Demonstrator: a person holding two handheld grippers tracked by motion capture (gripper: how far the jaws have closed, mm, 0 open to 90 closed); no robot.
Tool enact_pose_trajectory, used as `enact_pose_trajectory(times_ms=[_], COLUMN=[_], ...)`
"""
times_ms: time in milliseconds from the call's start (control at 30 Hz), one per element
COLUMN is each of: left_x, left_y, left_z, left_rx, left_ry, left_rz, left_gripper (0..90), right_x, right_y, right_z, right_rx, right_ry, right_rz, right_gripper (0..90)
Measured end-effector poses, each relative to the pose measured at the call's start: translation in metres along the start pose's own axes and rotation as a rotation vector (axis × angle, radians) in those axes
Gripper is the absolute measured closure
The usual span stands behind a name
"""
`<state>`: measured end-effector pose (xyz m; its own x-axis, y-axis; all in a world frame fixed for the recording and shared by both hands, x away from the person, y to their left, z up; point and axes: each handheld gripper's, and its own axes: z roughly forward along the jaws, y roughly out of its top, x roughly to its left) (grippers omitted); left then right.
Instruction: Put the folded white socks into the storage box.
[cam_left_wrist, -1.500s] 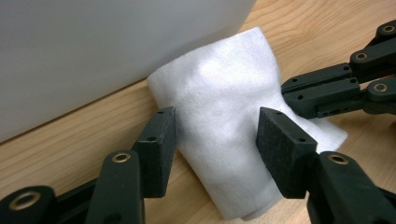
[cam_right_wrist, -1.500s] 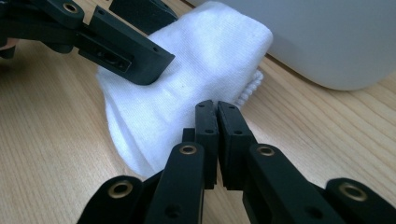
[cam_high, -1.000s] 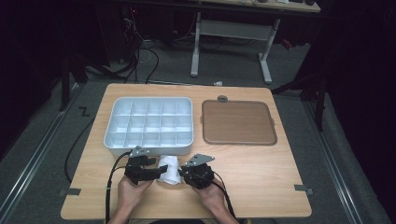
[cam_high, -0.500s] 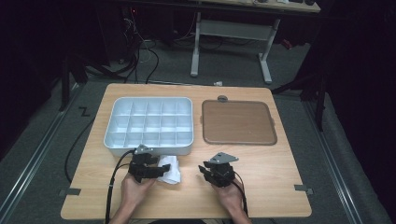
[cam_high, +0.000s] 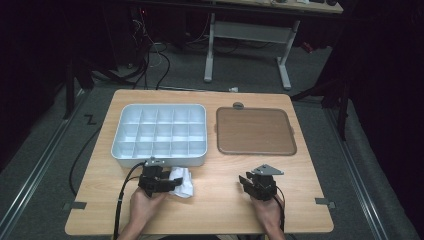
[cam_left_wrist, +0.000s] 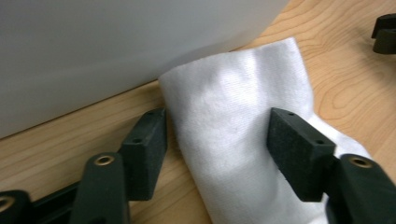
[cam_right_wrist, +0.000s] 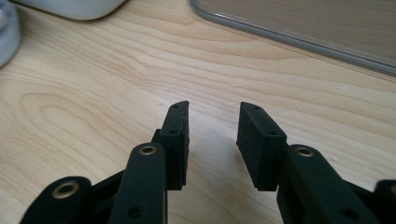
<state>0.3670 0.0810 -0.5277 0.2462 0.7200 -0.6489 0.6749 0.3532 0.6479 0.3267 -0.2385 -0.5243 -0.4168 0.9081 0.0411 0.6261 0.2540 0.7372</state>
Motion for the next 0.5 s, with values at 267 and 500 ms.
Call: enact_pose_trajectory(times_ms=[267, 500], left_x=[0.0007, -0.0019], left_y=[-0.0001, -0.0008], left_z=[-0.0004, -0.0008], left_rx=[0.017, 0.018], left_ry=[-0.024, -0.035], left_rz=[-0.028, -0.015], left_gripper=[49.8, 58.2], right_x=[-0.0096, -0.0038], right_y=[-0.0061, -0.0065], right_z=[0.0019, 0.0039], right_rx=[0.001, 0.001], right_ry=[-0.046, -0.072], right_rz=[0.015, -0.032], right_gripper=[60.8, 50.3])
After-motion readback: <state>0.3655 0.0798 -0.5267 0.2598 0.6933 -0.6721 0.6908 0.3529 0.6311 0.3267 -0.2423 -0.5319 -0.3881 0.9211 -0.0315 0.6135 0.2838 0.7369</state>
